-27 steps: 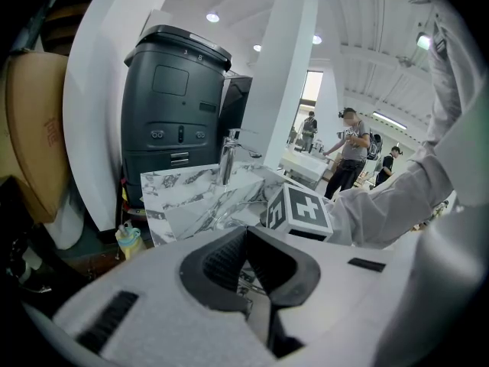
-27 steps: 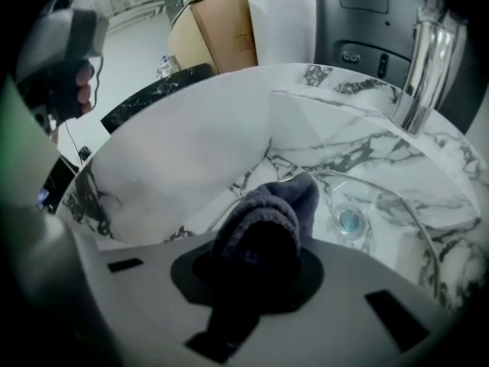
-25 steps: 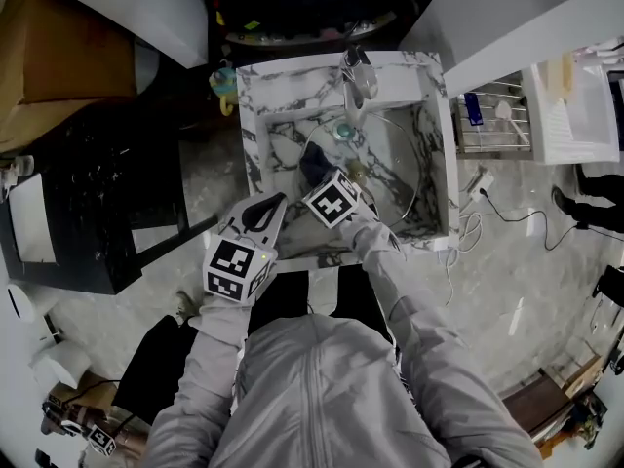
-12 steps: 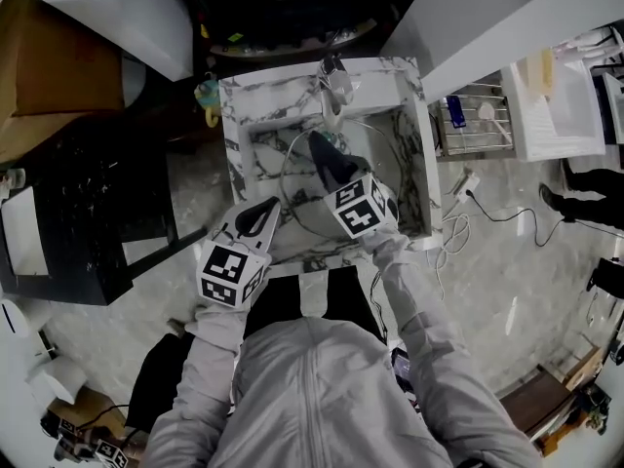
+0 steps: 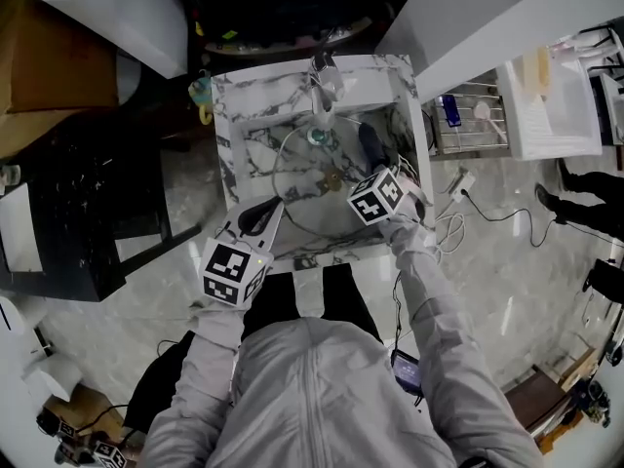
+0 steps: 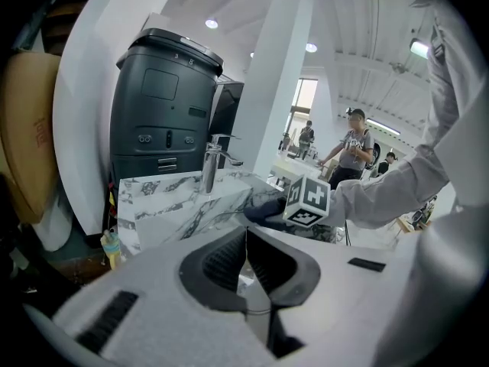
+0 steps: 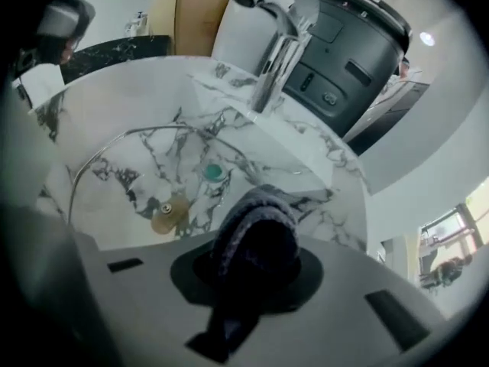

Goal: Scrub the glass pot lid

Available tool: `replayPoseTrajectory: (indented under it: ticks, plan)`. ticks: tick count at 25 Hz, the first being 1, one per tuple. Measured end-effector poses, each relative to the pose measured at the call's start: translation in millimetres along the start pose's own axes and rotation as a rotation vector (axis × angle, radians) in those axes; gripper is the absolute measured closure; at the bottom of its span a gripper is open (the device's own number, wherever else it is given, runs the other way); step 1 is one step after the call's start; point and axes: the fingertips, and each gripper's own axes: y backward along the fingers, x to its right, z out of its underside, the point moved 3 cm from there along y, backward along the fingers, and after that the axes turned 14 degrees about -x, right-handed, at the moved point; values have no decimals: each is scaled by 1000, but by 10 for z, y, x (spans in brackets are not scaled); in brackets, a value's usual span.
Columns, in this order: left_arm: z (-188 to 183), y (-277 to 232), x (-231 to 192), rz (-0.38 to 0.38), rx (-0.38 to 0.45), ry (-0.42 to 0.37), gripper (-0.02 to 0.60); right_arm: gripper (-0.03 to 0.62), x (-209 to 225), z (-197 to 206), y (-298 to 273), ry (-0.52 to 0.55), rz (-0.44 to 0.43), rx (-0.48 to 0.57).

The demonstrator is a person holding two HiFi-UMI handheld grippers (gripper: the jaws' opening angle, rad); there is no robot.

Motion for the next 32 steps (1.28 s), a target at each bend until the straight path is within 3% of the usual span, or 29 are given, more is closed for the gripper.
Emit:
replayPoseTrajectory:
  ticks: [4, 13, 17, 32]
  plan:
    - [19, -5, 47, 8, 4, 6, 554, 526, -195, 84, -205, 45, -18, -74]
    - [96, -6, 37, 9, -3, 33, 554, 526, -347, 26, -320, -125, -209, -51]
    - [132, 2, 25, 10, -7, 42, 554, 526, -417, -67, -300, -160, -256, -26]
    - [169, 30, -92, -15, -28, 26, 554, 524, -985, -410, -113, -97, -411, 33]
